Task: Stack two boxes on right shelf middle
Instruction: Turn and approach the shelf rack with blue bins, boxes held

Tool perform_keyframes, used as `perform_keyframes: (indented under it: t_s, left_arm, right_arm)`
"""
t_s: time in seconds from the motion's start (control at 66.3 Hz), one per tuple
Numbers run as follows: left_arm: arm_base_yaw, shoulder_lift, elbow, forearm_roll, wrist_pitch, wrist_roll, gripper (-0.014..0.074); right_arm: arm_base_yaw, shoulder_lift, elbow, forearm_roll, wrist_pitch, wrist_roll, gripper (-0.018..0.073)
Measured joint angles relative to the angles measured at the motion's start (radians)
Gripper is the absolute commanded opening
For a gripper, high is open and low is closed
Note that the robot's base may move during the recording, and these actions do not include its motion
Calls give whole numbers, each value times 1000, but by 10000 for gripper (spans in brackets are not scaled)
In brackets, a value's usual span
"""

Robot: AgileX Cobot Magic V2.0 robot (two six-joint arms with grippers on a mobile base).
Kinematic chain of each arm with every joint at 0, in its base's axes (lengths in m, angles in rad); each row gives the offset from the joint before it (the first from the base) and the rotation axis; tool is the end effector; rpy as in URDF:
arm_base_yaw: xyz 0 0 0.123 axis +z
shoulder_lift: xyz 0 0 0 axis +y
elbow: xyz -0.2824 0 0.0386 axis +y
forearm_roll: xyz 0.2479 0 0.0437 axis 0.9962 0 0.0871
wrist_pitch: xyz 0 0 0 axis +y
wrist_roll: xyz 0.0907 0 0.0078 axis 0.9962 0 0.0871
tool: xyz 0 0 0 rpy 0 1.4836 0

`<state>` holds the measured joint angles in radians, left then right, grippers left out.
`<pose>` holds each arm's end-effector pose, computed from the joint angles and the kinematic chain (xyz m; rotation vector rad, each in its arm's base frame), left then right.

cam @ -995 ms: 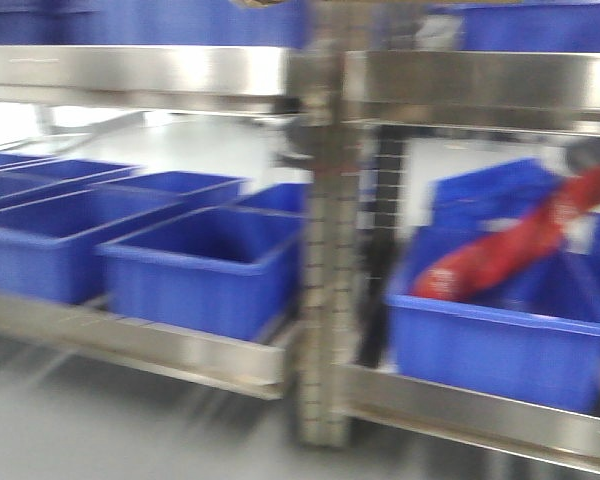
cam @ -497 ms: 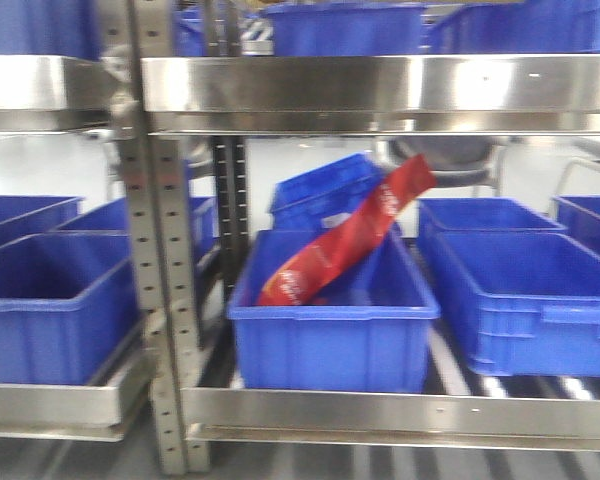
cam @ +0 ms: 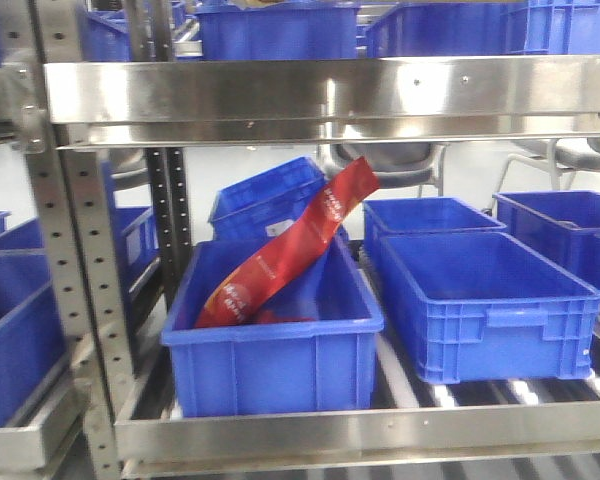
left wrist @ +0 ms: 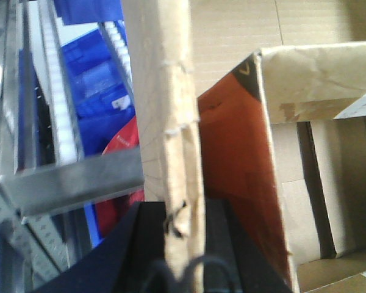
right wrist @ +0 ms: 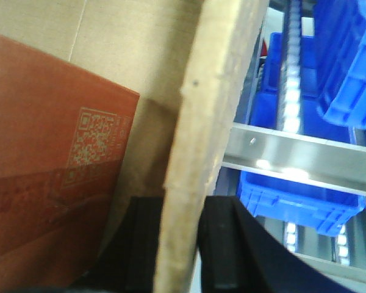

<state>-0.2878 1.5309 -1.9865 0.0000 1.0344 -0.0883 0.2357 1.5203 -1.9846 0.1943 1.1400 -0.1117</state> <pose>0.2981 -0.0882 0.5119 0.2062 2.0602 -0.2318 0.2892 0.0859 0.5078 -0.3871 2.1229 0.3091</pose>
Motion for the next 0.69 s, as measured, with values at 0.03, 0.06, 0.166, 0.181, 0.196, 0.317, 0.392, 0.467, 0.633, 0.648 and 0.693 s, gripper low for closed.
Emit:
perform_keyframes:
  t_s: [0.03,0.06,0.166,0.181,0.196,0.317,0.392,0.467,0.633,0.648,0.693]
  left_arm:
    - [0,0,0,0,0,0,-111]
    - [0,0,0,0,0,0,-111]
    - [0,0,0,0,0,0,-111]
    - [0,0,0,0,0,0,-111]
    - [0,0,0,0,0,0,-111]
    - [0,0,0,0,0,0,-111]
    - [0,0,0,0,0,0,-111]
    - [0,0,0,0,0,0,-111]
    - [0,0,0,0,0,0,-111]
    - [0,0,0,0,0,0,-111]
    - [0,0,0,0,0,0,-111]
  right_arm:
    - [0,0,0,0,0,0,-152]
    - [0,0,0,0,0,0,-152]
    - [0,0,0,0,0,0,-152]
    - [0,0,0,0,0,0,-152]
    - [0,0,0,0,0,0,-152]
    - [0,0,0,0,0,0,-152]
    - [0,0,0,0,0,0,-152]
    - [0,0,0,0,0,0,-152]
    - [0,0,0,0,0,0,-152]
    - [0,0,0,0,0,0,-152]
    - [0,0,0,0,0,0,-152]
